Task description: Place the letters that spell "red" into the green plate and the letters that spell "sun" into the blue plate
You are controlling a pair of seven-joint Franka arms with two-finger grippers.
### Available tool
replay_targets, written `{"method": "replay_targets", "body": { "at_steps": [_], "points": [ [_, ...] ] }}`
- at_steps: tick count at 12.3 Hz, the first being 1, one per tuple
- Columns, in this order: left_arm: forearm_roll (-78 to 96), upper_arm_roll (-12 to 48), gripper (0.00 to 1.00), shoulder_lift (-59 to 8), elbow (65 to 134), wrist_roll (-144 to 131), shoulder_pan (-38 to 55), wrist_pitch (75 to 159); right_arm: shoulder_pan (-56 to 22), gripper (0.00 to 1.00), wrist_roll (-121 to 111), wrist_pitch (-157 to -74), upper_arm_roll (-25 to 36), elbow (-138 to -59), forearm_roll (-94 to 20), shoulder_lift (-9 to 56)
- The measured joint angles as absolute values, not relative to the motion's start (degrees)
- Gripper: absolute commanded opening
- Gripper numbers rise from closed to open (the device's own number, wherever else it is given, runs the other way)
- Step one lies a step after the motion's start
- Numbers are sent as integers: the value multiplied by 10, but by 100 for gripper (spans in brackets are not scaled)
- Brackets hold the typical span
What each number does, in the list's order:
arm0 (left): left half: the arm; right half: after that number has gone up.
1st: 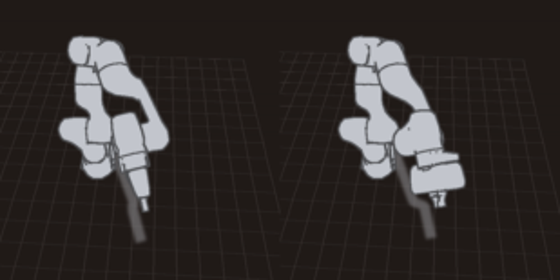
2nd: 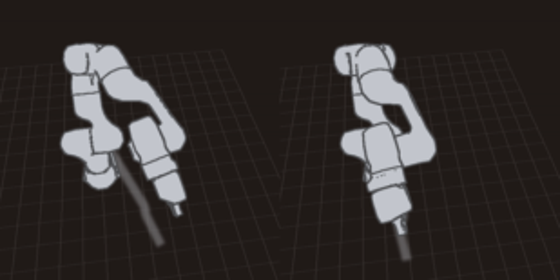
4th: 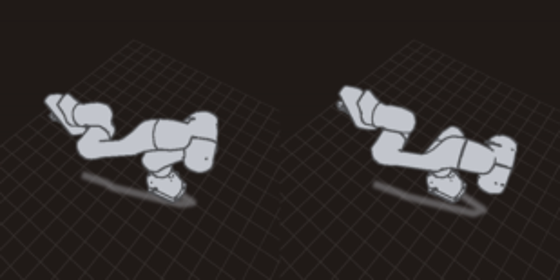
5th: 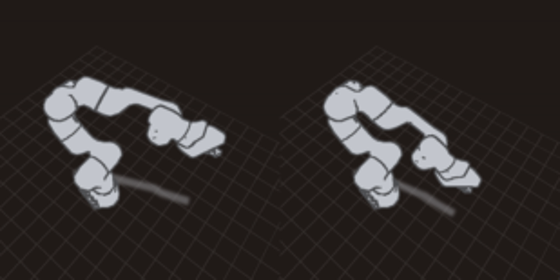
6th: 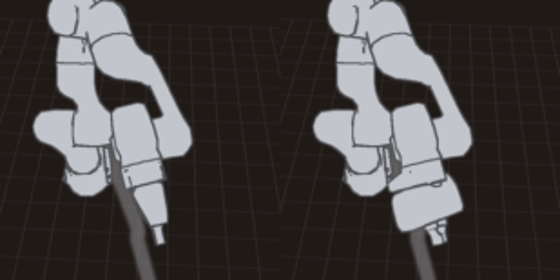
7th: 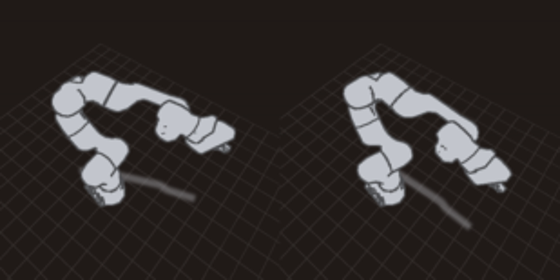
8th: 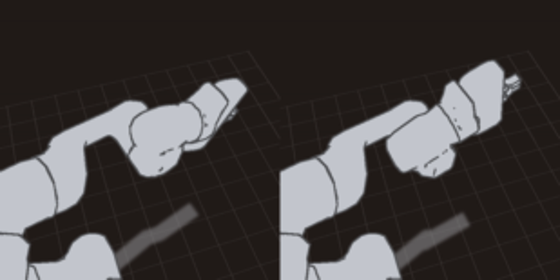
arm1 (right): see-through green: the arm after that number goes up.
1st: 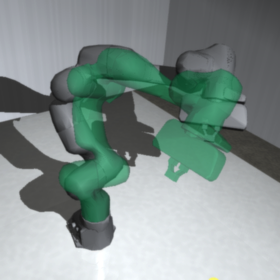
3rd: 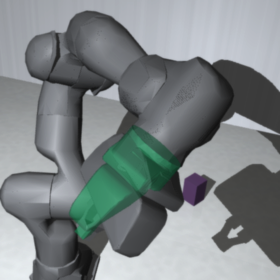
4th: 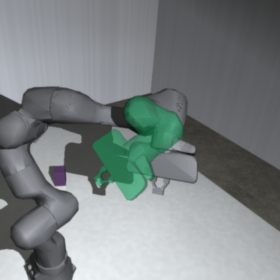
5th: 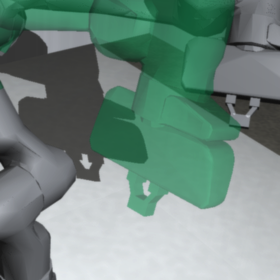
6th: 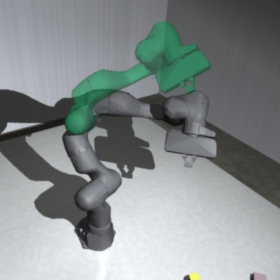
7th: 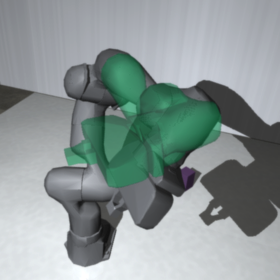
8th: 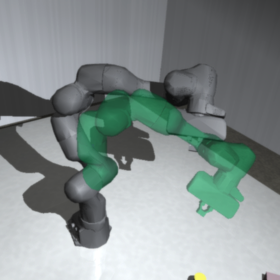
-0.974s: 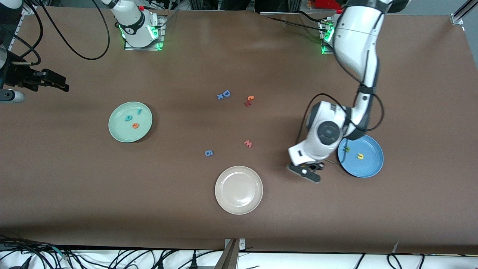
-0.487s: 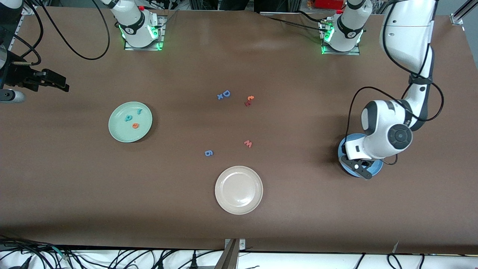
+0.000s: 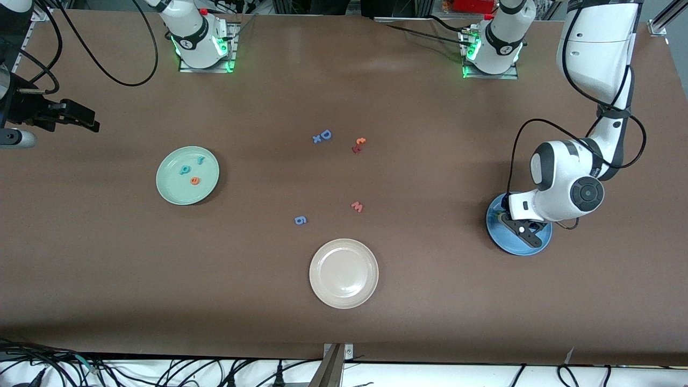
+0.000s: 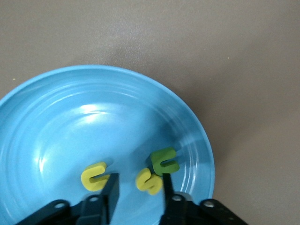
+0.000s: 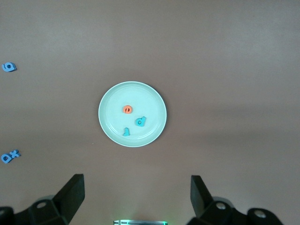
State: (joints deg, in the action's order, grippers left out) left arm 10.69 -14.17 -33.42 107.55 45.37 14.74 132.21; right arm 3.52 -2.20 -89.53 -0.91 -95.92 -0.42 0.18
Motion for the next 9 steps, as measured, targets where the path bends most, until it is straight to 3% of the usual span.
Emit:
{"method": "replay_targets", "body": {
  "at_steps": [3, 9],
  "points": [
    [109, -141, 100, -296, 1069, 440, 148, 1309, 35, 100, -22, -895, -9, -959, -4, 2],
    [95, -127, 100, -108, 1062, 273, 149, 1162, 35, 100, -22, -895, -9, -959, -4, 2]
  ]
}}
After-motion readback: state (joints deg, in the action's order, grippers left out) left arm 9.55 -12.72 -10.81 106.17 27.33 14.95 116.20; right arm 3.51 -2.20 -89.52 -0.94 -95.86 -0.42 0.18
